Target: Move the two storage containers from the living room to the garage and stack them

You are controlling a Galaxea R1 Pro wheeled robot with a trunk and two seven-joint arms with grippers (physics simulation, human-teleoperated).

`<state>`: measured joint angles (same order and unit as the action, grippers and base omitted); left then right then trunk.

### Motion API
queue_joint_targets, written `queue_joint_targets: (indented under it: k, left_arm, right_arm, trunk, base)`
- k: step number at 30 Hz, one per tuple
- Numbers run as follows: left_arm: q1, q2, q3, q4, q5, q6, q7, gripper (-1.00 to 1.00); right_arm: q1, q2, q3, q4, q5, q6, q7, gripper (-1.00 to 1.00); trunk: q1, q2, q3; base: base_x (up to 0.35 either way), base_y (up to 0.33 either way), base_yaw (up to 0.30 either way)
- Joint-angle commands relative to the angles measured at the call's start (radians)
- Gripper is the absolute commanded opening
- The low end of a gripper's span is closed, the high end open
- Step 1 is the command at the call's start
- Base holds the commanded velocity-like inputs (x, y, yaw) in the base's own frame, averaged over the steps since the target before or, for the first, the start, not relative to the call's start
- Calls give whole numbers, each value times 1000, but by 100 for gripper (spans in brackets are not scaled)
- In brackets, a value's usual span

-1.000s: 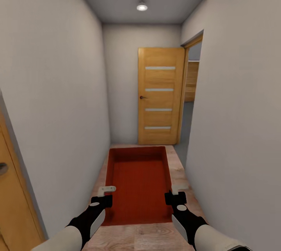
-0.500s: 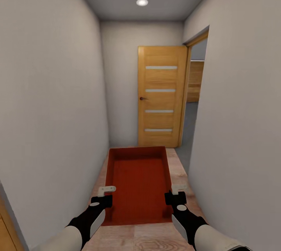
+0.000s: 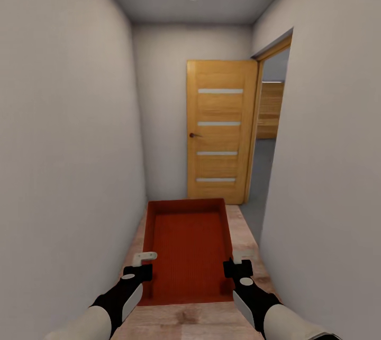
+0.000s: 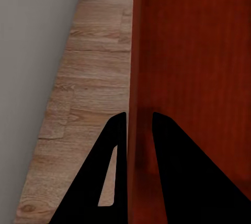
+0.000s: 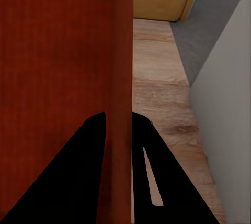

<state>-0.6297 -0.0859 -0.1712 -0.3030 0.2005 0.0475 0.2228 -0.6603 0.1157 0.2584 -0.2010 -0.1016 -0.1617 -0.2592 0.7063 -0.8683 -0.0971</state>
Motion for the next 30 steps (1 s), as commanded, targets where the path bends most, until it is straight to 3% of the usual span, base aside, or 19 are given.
queue_joint_targets:
  k: [1, 30]
  left_arm:
    - [-1, 31, 52, -7, -16, 5, 41, -100]
    - [-1, 31, 52, -5, -16, 5, 41, -100]
  right_arm:
    - [-1, -1, -42, 3, -93, -7, -21, -100]
    - [-1, -1, -42, 3, -93, -8, -21, -100]
  trunk:
    - [1, -1, -2]
    - [1, -1, -2]
  base:
    - [322, 0, 0]
    - [322, 0, 0]
